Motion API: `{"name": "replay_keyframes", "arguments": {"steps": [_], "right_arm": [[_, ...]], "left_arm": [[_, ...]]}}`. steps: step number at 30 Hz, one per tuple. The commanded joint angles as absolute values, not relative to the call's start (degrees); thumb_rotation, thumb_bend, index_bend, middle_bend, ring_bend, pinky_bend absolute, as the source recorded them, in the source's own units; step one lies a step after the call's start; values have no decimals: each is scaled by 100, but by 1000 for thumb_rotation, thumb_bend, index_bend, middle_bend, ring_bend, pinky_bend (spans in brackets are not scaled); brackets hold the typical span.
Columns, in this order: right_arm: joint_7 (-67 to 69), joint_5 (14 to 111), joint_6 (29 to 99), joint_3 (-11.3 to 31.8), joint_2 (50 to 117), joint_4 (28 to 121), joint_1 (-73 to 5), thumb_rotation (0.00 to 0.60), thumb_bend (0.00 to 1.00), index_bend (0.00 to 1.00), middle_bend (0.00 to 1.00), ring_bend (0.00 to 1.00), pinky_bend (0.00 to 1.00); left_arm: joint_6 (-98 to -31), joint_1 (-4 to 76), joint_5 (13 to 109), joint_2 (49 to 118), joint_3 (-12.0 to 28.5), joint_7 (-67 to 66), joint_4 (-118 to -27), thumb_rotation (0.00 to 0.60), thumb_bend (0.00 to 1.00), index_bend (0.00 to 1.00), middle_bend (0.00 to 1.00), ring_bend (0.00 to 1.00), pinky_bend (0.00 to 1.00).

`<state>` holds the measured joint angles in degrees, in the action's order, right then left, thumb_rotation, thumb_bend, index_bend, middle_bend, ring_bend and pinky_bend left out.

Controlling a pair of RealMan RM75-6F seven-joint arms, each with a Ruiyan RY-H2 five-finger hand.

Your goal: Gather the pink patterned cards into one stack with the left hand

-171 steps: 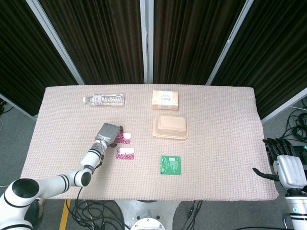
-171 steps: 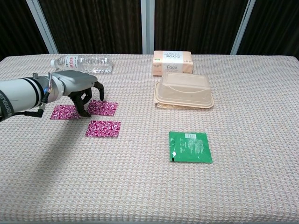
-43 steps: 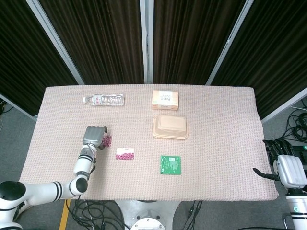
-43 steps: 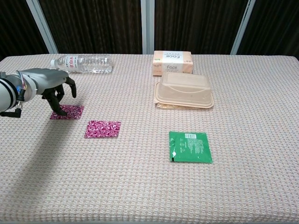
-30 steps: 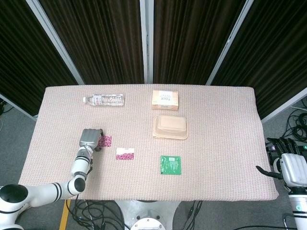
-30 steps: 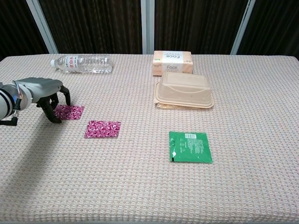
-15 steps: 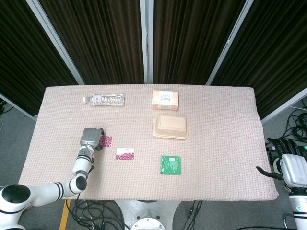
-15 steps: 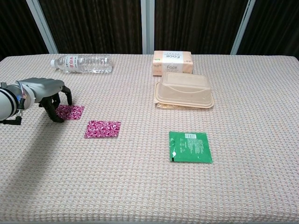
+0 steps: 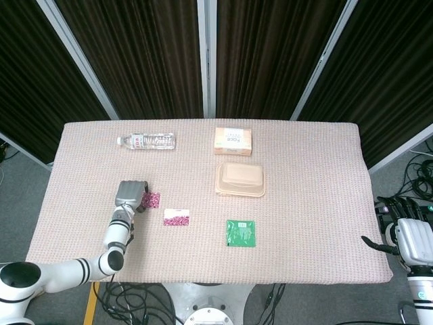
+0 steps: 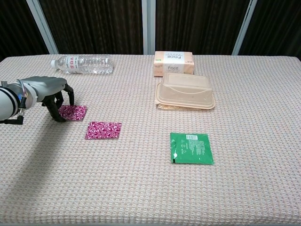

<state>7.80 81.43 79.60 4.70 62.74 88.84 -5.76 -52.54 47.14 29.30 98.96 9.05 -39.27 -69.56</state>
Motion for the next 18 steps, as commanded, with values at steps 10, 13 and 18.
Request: {"name": "replay_keyframes", "arguments": {"steps": [10, 13, 18], "right_arm": [[807, 8153, 7961, 461, 6278, 8872, -564, 466, 22, 167, 177, 93, 62], [824, 8148, 7959, 463, 6282, 8857, -563, 465, 22, 167, 177, 93, 62], [854, 8141, 7947, 461, 6285, 8824, -559, 463, 21, 167, 177, 93, 62]], "left_arm": [[-5652, 4914, 2536, 9513, 1114, -4277, -8319, 600, 242, 459, 848, 838, 925], [-5737, 5000, 2365, 9596, 1102, -4413, -8465, 600, 242, 458, 846, 838, 925], [-5860, 5129, 2188, 9764, 1089, -4560, -8585, 600, 242, 456, 846, 838, 925]]}}
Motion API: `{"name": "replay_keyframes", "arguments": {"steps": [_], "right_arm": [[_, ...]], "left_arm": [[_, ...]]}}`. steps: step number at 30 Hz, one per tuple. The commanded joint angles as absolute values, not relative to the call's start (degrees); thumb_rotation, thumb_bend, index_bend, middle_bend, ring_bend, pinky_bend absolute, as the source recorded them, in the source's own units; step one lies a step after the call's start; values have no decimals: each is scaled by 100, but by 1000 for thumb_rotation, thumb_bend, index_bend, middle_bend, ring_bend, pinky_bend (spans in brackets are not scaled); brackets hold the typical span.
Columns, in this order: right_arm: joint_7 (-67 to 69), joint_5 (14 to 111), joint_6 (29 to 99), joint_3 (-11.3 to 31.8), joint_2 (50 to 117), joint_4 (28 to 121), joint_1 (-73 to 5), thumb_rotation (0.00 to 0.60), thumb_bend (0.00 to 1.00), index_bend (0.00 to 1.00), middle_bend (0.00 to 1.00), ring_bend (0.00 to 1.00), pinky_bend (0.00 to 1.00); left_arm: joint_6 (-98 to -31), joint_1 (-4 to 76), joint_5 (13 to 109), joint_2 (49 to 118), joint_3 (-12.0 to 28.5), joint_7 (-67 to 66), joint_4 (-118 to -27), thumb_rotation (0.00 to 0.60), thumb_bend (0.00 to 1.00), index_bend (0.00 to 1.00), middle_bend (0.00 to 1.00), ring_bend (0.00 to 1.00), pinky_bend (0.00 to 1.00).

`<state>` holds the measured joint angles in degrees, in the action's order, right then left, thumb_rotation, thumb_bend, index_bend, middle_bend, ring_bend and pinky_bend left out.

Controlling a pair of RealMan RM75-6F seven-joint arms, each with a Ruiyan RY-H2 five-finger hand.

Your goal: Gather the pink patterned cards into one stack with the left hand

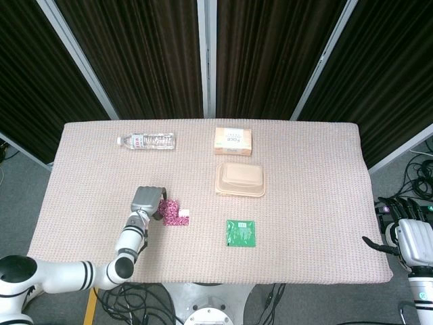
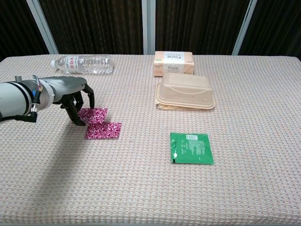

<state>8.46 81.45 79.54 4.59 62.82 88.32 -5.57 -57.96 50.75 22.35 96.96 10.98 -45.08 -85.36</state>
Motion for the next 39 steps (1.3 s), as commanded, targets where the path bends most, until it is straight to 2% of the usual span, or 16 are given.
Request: {"name": "replay_keyframes", "arguments": {"steps": [1, 16, 39], "right_arm": [[862, 8138, 7940, 463, 6288, 8818, -562, 463, 21, 166, 178, 94, 62], [1018, 8127, 7886, 449, 6330, 8671, -555, 466, 20, 167, 179, 94, 62], [1070, 8128, 7902, 448, 6325, 8636, -525, 473, 22, 167, 179, 94, 62]], "left_arm": [[-5913, 5154, 2181, 9812, 1079, -4592, -8615, 600, 242, 456, 846, 838, 925], [-6322, 5376, 1937, 10251, 1013, -4974, -8712, 600, 242, 450, 846, 838, 925], [-6284, 5447, 1682, 10394, 1132, -5181, -8392, 600, 242, 449, 845, 838, 925]]}}
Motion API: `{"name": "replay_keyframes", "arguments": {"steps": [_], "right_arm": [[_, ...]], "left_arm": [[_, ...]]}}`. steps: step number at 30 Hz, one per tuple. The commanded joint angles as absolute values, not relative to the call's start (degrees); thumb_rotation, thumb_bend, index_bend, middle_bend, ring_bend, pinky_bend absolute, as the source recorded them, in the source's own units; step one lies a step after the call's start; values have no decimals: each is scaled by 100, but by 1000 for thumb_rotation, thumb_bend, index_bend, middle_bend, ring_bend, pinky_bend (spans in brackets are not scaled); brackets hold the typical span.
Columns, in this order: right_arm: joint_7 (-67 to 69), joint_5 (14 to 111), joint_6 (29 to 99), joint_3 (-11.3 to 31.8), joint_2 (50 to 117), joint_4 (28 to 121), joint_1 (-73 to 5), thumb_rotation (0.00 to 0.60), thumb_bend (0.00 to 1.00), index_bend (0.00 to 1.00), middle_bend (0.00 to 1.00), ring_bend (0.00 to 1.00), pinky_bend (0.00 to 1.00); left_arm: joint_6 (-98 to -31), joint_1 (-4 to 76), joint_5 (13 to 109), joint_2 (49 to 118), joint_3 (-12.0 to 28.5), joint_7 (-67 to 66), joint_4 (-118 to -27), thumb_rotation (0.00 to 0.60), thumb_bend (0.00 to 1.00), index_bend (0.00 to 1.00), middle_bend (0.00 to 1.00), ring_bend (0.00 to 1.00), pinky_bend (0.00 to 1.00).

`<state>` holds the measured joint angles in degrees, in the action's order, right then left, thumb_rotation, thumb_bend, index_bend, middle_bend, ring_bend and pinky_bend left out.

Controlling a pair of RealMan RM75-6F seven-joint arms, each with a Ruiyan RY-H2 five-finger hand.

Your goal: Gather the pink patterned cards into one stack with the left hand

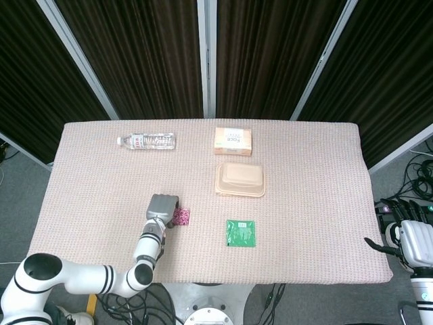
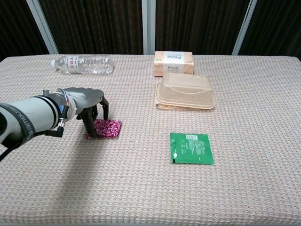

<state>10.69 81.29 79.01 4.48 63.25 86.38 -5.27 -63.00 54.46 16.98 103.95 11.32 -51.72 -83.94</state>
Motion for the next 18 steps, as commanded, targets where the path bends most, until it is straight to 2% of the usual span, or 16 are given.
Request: {"name": "replay_keyframes", "arguments": {"steps": [1, 18], "right_arm": [[1072, 8127, 7903, 448, 6324, 8635, -523, 474, 22, 167, 180, 94, 62], [1084, 8133, 7922, 446, 6326, 8636, -504, 471, 22, 166, 182, 95, 62]], "left_arm": [[-6267, 5447, 1662, 10387, 1138, -5185, -8400, 600, 242, 449, 845, 838, 925], [-6263, 5445, 1650, 10367, 1125, -5206, -8464, 600, 220, 442, 844, 838, 925]]}}
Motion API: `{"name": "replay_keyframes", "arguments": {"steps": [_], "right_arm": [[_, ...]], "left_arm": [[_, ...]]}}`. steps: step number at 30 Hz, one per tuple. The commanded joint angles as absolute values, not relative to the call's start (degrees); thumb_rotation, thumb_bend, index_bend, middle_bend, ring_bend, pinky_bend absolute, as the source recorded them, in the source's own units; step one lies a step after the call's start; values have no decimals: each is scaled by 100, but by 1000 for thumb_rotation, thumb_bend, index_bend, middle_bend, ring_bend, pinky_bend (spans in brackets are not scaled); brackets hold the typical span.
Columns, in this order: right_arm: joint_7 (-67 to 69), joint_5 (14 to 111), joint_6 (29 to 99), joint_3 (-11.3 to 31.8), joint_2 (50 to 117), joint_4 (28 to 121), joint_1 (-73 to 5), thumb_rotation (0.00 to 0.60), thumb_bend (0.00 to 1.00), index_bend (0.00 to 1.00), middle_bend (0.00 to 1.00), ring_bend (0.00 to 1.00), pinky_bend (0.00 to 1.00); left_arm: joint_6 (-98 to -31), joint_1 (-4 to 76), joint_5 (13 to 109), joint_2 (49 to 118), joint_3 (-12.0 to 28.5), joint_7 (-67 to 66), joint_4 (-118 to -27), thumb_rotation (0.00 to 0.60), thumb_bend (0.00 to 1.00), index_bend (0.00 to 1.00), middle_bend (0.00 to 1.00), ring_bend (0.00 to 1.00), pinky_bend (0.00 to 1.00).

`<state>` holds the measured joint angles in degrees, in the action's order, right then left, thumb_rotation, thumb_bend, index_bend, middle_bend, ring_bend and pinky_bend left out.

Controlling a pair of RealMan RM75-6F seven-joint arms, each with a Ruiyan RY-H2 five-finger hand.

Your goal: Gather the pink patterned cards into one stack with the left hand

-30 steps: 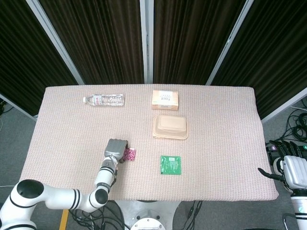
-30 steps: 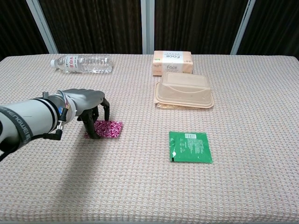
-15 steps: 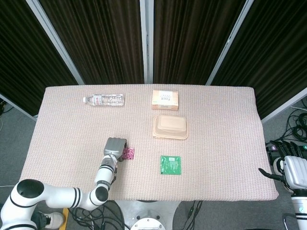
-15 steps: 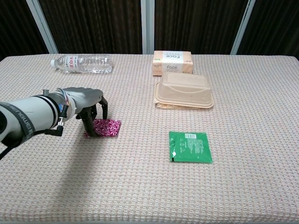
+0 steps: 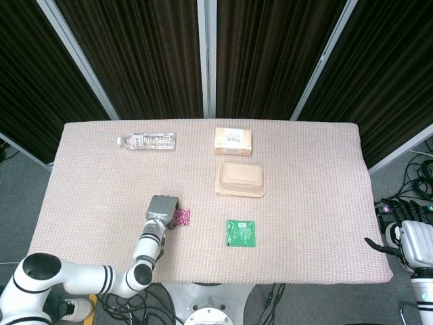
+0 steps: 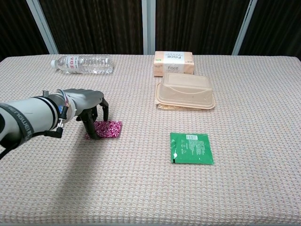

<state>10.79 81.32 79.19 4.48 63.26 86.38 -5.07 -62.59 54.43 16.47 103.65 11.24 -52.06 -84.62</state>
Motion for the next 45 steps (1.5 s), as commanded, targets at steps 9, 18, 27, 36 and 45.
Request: {"name": "replay_keyframes", "arguments": {"steps": [9, 18, 27, 36, 45], "right_arm": [[1103, 8132, 7919, 446, 6326, 8626, -497, 463, 23, 166, 184, 96, 62], [1107, 8128, 7940, 457, 6318, 8625, -487, 467, 21, 167, 185, 97, 62], [1163, 8131, 8013, 517, 6289, 8600, -486, 466, 20, 167, 186, 93, 62], [1432, 8235, 8048, 561, 6332, 8411, -541, 468, 30, 186, 182, 69, 62], [1476, 8339, 8174, 559, 6445, 8342, -540, 466, 55, 188, 168, 66, 62]], "left_arm": [[-6260, 5446, 1649, 10370, 1122, -5207, -8458, 600, 215, 419, 843, 838, 925], [-6343, 5374, 1864, 10220, 1175, -5025, -8656, 600, 214, 384, 839, 836, 925], [-6905, 4572, 3717, 9065, 1326, -3368, -8819, 600, 214, 381, 722, 669, 847], [-7401, 3422, 5556, 8091, 554, -1729, -8044, 600, 213, 378, 462, 336, 501], [-8271, 2173, 6205, 7470, 26, -989, -8186, 600, 214, 364, 357, 259, 408]]}}
